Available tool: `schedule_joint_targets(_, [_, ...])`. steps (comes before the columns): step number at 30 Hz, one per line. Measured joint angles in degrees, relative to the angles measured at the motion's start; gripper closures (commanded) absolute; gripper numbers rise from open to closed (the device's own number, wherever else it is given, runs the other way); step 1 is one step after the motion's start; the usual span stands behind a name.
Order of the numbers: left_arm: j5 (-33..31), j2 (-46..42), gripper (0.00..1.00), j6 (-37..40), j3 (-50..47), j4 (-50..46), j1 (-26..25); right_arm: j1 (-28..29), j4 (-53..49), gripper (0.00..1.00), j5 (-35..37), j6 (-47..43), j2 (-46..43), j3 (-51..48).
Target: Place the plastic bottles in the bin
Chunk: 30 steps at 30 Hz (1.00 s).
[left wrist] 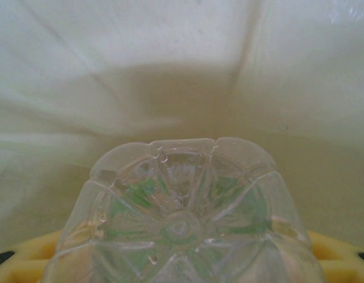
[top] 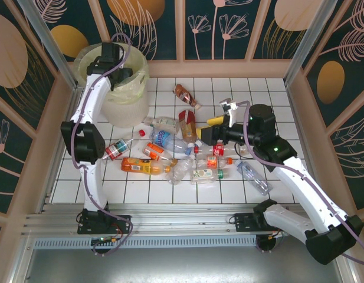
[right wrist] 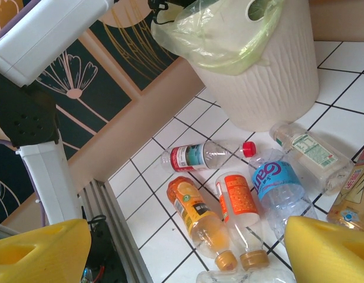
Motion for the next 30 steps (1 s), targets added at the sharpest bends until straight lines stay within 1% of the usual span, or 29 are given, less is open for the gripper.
schedule_joint_targets(8, [1.25, 3.02, 0.41, -0.02, 0.02, -1.25, 0.00, 0.00, -0.02, 0.14, -0.02, 0.00, 0.22, -0.04])
schedule_joint_targets(15, [2.14, 4.09, 0.36, -0.09, 0.09, -2.67, 0.00, -0.07, -0.04, 0.14, -0.02, 0.02, 0.24, -0.44])
schedule_joint_targets(22, [3.26, 4.09, 0.28, -0.28, 0.09, -2.67, 0.00, -0.11, -0.02, 0.14, 0.00, 0.02, 0.33, -1.14])
schedule_joint_targets(25, [3.82, 4.09, 0.21, -0.39, 0.11, -2.67, 0.00, -0.11, -0.02, 0.14, 0.00, 0.04, 0.46, -1.16])
schedule_joint_targets(28, [4.07, 4.09, 0.17, -0.70, 0.33, -2.82, 0.00, -0.11, -0.02, 0.14, -0.02, 0.04, 0.46, -1.16])
schedule_joint_targets(30, [4.07, 4.09, 0.16, -0.74, 0.68, -2.86, 0.00, -0.11, -0.02, 0.14, 0.00, 0.04, 0.46, -1.16])
